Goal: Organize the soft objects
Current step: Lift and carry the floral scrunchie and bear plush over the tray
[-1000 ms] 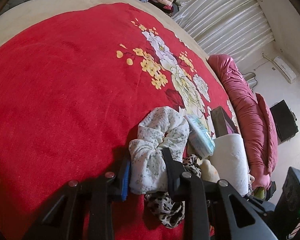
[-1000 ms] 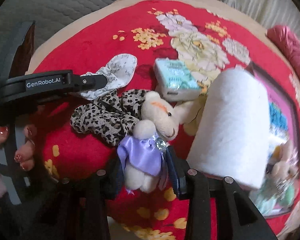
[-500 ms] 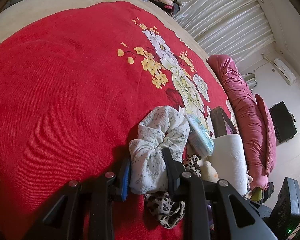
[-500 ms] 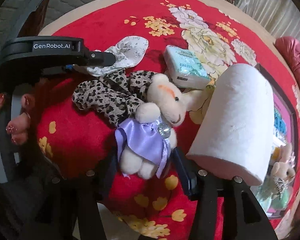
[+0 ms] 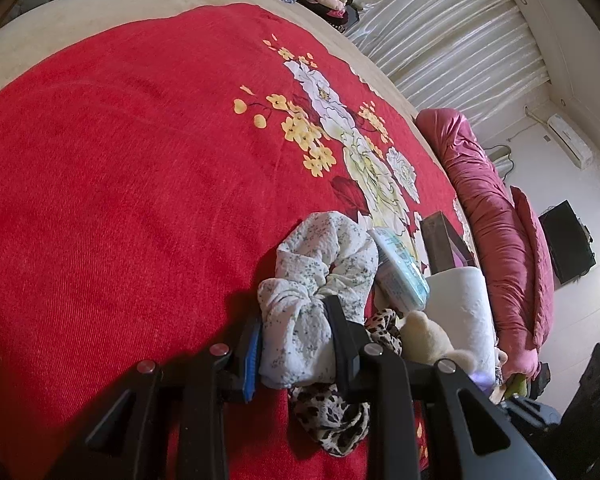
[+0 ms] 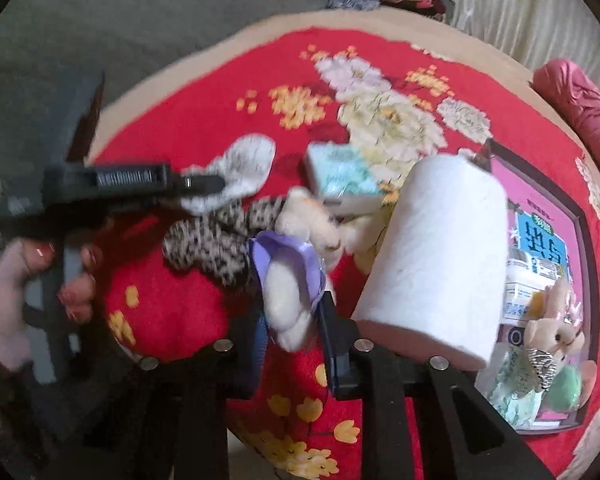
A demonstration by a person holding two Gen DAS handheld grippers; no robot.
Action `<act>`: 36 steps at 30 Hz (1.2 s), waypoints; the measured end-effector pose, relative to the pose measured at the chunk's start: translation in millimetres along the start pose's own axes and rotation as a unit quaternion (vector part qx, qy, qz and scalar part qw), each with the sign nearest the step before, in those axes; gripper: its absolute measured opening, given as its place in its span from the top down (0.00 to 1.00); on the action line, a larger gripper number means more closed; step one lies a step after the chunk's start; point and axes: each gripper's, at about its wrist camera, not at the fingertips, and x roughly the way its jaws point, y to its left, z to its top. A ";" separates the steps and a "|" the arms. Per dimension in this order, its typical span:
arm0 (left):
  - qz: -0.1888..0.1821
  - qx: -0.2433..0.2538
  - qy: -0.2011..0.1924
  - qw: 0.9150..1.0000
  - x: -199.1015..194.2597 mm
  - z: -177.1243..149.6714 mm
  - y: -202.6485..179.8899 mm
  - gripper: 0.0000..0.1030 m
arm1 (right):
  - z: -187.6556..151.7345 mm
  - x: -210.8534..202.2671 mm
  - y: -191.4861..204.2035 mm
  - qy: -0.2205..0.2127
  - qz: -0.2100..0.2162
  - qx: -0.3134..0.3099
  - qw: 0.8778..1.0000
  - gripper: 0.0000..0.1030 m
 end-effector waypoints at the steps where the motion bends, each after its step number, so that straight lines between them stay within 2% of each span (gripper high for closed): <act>1: 0.001 0.000 0.000 1.000 -0.2 -0.2 -0.3 0.72 | 1.1 -4.6 -2.1 -0.008 0.001 0.007 1.000 0.78; 9: 0.007 0.020 -0.018 1.000 -10.7 -3.7 -9.5 0.72 | 13.3 -33.5 -14.4 -0.065 0.000 0.046 0.997 0.80; 10: 0.008 0.021 -0.021 1.000 -12.7 -4.3 -10.5 0.73 | 14.4 -36.6 -14.5 -0.071 0.000 0.047 0.996 0.80; 11: 0.010 0.026 -0.026 0.999 -16.2 -4.8 -12.3 0.79 | 16.3 -40.0 -14.5 -0.079 0.001 0.050 0.996 0.80; 15: 0.004 0.035 -0.055 0.998 -33.3 -5.5 -19.6 0.84 | 21.2 -49.3 -15.4 -0.097 0.006 0.052 0.994 0.80; 20: -0.005 0.041 -0.074 0.996 -53.2 -5.7 -34.9 0.85 | 22.1 -64.6 -20.4 -0.123 0.006 0.062 0.990 0.80; 27: -0.019 0.079 -0.082 0.993 -74.6 -14.3 -87.0 0.85 | 12.3 -103.6 -46.2 -0.177 -0.008 0.100 0.979 0.80; 36: -0.024 0.154 -0.063 0.986 -62.0 -34.6 -172.9 0.85 | -19.4 -144.1 -102.8 -0.234 -0.032 0.165 0.958 0.80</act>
